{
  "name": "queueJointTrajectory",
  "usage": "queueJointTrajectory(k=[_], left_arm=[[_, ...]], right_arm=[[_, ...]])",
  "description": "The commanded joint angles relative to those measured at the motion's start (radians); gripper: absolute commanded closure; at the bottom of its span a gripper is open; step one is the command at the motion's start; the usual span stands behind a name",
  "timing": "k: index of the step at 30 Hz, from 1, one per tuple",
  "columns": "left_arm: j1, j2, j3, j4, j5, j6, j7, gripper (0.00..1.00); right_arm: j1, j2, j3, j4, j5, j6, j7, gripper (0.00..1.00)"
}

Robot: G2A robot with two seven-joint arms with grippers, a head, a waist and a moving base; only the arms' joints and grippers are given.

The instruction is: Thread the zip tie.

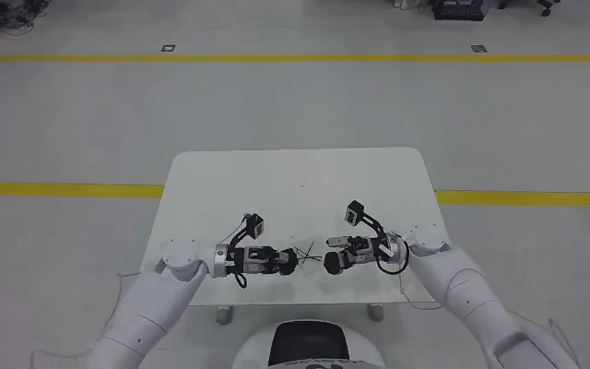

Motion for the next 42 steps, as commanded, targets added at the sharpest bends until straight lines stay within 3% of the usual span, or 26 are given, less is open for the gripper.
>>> queueJointTrajectory(k=[1,7,13,16,17,22,42], left_arm=[[-0.002,0.001,0.002,-0.001,0.019,-0.013,0.004,1.00],[0.001,0.000,0.012,-0.006,0.018,-0.009,0.029,1.00],[-0.011,0.003,0.026,0.014,-0.034,-0.009,-0.004,1.00],[-0.015,0.004,0.026,0.029,-0.069,-0.012,-0.015,1.00],[-0.017,0.005,0.027,0.033,-0.077,-0.012,-0.020,1.00],[-0.028,0.007,0.037,0.051,-0.099,-0.017,-0.038,1.00],[-0.049,0.020,0.066,0.078,-0.113,-0.033,-0.022,1.00]], right_arm=[[0.003,0.001,-0.005,0.003,0.003,-0.002,0.000,0.00],[-0.012,0.001,-0.003,-0.018,0.001,-0.006,-0.033,0.00],[-0.022,0.000,-0.005,-0.016,0.032,-0.033,0.000,0.00],[-0.021,0.001,-0.013,-0.009,0.040,-0.044,0.000,0.19],[-0.020,0.002,-0.015,-0.007,0.041,-0.046,0.000,0.47],[-0.017,0.005,-0.024,-0.011,0.053,-0.046,0.000,0.62],[-0.025,0.009,-0.009,-0.024,0.057,-0.046,0.000,0.75]])
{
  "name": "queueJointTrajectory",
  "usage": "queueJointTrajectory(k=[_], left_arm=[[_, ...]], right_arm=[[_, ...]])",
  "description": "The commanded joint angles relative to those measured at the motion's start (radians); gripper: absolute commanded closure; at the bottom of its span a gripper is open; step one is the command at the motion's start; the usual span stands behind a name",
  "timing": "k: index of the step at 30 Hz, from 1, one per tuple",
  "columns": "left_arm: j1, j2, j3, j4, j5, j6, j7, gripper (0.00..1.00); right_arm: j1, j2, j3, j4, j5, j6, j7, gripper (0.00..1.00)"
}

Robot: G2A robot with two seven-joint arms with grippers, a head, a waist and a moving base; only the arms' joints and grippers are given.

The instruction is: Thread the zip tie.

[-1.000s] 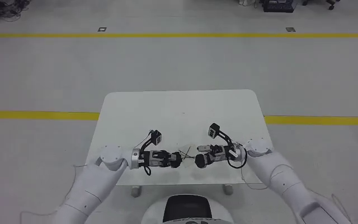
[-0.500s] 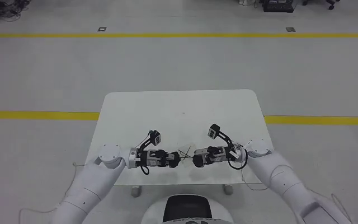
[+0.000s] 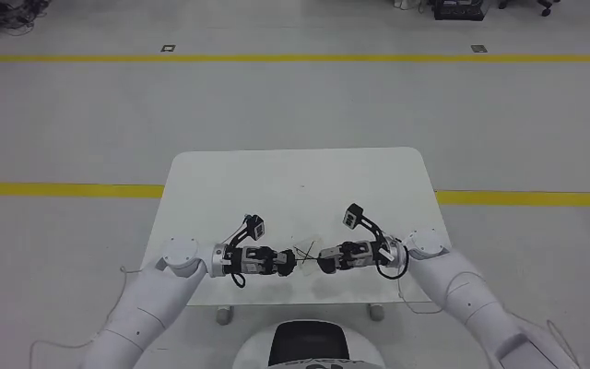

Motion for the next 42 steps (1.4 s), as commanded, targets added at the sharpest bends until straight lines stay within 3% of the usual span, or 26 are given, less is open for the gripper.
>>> queueJointTrajectory(k=[1,12,22,34,37,42], left_arm=[[-0.001,0.001,0.004,-0.001,0.011,-0.002,0.016,1.00],[-0.005,0.007,0.020,-0.003,0.002,-0.005,0.023,1.00],[-0.009,0.014,0.032,-0.007,-0.006,-0.006,0.022,1.00],[-0.015,0.021,0.045,-0.009,-0.012,-0.009,0.022,1.00],[-0.017,0.023,0.049,-0.009,-0.012,-0.008,0.025,1.00],[-0.020,0.025,0.056,-0.008,-0.014,-0.007,0.032,1.00]], right_arm=[[-0.002,-0.001,0.004,-0.002,-0.001,0.000,0.000,0.76],[-0.009,-0.004,0.013,-0.002,-0.008,0.000,0.000,0.93],[-0.013,-0.007,0.023,0.003,-0.008,0.000,0.000,0.80],[-0.014,-0.013,0.031,0.009,-0.011,0.000,0.000,0.91],[-0.015,-0.014,0.032,0.010,-0.012,0.000,0.000,0.99],[-0.014,-0.015,0.034,0.015,-0.014,0.000,0.000,1.00]])
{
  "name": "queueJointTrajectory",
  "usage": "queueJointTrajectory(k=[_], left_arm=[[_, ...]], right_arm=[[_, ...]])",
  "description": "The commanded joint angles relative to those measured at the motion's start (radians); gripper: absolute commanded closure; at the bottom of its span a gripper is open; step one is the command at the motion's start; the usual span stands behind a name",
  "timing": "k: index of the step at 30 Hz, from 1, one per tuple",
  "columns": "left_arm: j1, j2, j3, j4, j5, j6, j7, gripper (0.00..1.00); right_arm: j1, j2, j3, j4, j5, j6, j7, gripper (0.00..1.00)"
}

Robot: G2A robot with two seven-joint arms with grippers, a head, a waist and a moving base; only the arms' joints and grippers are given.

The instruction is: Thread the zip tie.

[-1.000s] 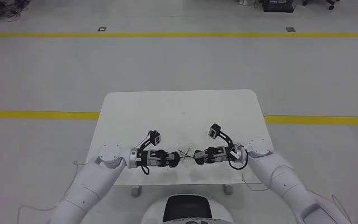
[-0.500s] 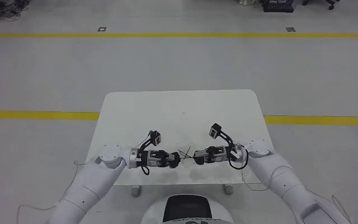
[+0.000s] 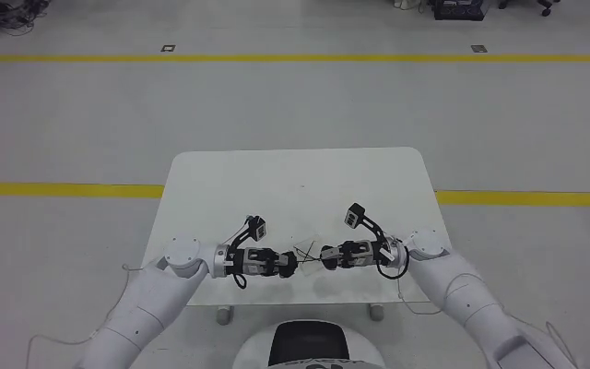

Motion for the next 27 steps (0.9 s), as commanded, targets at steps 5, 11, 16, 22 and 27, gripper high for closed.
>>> queueJointTrajectory(k=[5,11,16,22,27], left_arm=[[0.000,0.002,0.004,0.000,-0.014,0.008,0.026,0.00],[0.000,0.002,0.004,0.000,-0.014,0.008,0.026,0.00],[0.000,0.002,0.004,0.000,-0.014,0.008,0.026,0.00],[0.000,0.002,0.004,0.000,-0.014,0.008,0.026,0.00],[0.002,0.000,0.009,-0.006,-0.009,0.004,0.048,0.00]], right_arm=[[0.001,-0.001,0.002,0.008,-0.002,0.000,0.000,1.00],[0.002,-0.003,0.007,0.013,0.001,0.000,0.000,1.00],[0.000,-0.007,0.019,0.025,0.002,0.000,0.000,1.00],[0.000,-0.009,0.030,0.032,0.004,0.000,-0.006,1.00],[-0.005,-0.010,0.028,0.024,0.006,0.005,-0.014,1.00]])
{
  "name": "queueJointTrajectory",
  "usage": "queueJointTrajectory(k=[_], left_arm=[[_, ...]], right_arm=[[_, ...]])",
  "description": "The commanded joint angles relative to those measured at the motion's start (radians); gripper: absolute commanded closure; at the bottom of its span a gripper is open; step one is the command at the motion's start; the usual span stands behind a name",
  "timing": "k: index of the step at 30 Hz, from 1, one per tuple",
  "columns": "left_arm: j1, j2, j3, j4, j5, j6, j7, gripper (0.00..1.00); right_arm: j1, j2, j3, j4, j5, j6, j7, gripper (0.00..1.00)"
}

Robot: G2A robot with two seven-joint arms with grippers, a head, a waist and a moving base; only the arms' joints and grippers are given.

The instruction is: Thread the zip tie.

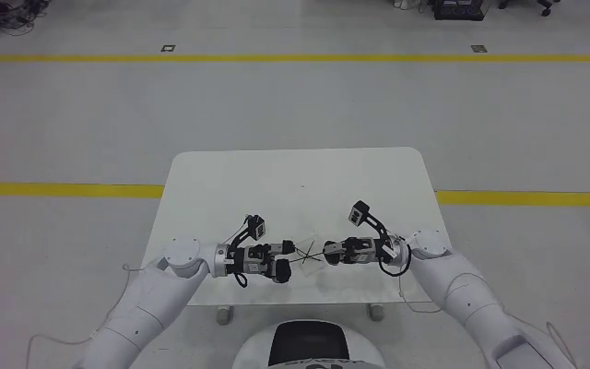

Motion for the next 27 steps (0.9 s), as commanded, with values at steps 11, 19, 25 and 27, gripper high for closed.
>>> queueJointTrajectory(k=[11,19,25,27], left_arm=[[-0.018,-0.022,0.069,0.017,-0.030,-0.075,0.079,0.00],[-0.022,-0.026,0.075,0.013,-0.055,-0.097,0.065,0.00],[-0.010,-0.030,0.085,-0.007,-0.045,-0.078,0.175,0.00],[-0.009,-0.031,0.087,-0.009,-0.048,-0.082,0.186,0.00]], right_arm=[[-0.025,-0.008,0.007,-0.049,0.071,-0.001,0.007,1.00],[-0.030,-0.007,0.022,-0.059,0.069,-0.001,0.007,1.00],[-0.052,-0.007,0.023,-0.112,0.044,0.003,-0.043,1.00],[-0.055,-0.006,0.028,-0.118,0.038,0.001,-0.058,1.00]])
